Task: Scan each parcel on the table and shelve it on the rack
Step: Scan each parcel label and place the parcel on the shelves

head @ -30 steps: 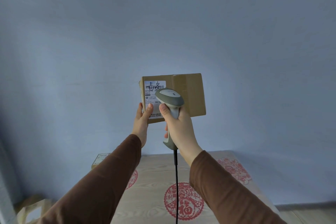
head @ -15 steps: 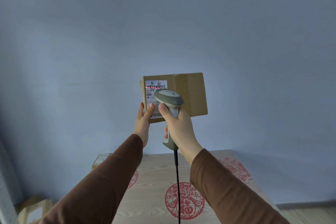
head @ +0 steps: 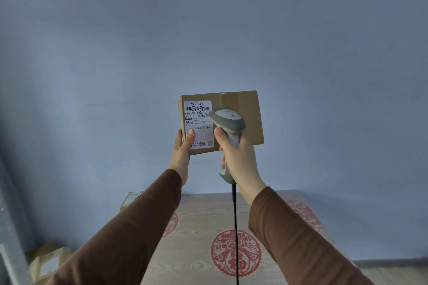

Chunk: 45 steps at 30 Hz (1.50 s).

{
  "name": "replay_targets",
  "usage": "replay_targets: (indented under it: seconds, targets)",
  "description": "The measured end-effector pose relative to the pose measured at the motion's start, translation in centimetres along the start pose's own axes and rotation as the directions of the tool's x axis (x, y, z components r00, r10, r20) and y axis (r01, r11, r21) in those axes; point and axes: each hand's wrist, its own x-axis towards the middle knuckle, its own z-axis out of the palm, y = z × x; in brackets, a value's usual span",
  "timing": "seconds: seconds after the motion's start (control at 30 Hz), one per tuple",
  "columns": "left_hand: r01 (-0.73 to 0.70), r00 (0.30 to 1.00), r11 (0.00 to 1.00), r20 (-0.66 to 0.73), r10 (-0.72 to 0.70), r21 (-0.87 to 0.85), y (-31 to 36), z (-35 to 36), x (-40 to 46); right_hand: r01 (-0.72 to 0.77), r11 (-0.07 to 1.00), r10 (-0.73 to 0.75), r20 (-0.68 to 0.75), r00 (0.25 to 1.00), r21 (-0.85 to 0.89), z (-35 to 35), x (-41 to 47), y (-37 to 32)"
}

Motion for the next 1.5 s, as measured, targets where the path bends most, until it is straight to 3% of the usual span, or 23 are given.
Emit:
replay_targets:
  seconds: [0.17, 0.33, 0.57, 0.83, 1.13, 1.37, 1.5]
  targets:
    - [0.033, 0.994, 0.999, -0.106, -0.035, -0.021, 1.3, -3.4, -1.3, -0.011, 0.999, 0.021, -0.175, 0.984, 0.053, -1.3, 1.9, 1.9]
    - [0.040, 0.965, 0.999, -0.261, -0.036, 0.011, 3.0, -9.5, -4.1, -0.102, 0.988, 0.123, -0.190, 0.974, 0.114, 1.2, 2.9, 4.8]
    - [0.059, 0.930, 0.997, -0.366, -0.041, 0.039, 6.3, -19.3, -9.7, -0.262, 0.933, 0.258, 0.049, 0.965, 0.246, 11.7, 0.7, 6.9]
    - [0.084, 0.867, 0.991, -0.498, -0.023, 0.101, 12.4, -34.0, -19.4, -0.391, 0.856, 0.301, 0.291, 0.908, 0.337, 29.6, -6.9, 5.6]
    - [0.125, 0.647, 0.992, -0.760, -0.057, 0.032, 19.2, -52.3, -34.4, -0.532, 0.820, 0.341, 0.564, 0.752, 0.214, 50.5, -20.6, 2.9]
    - [0.160, 0.370, 0.986, -0.924, -0.092, -0.034, 22.4, -63.3, -44.1, -0.575, 0.809, 0.337, 0.705, 0.625, 0.123, 63.9, -30.8, 1.8]
    - [0.188, 0.274, 0.981, -0.956, -0.106, -0.055, 23.0, -68.6, -47.5, -0.587, 0.808, 0.353, 0.769, 0.533, 0.036, 70.7, -34.9, 2.2]
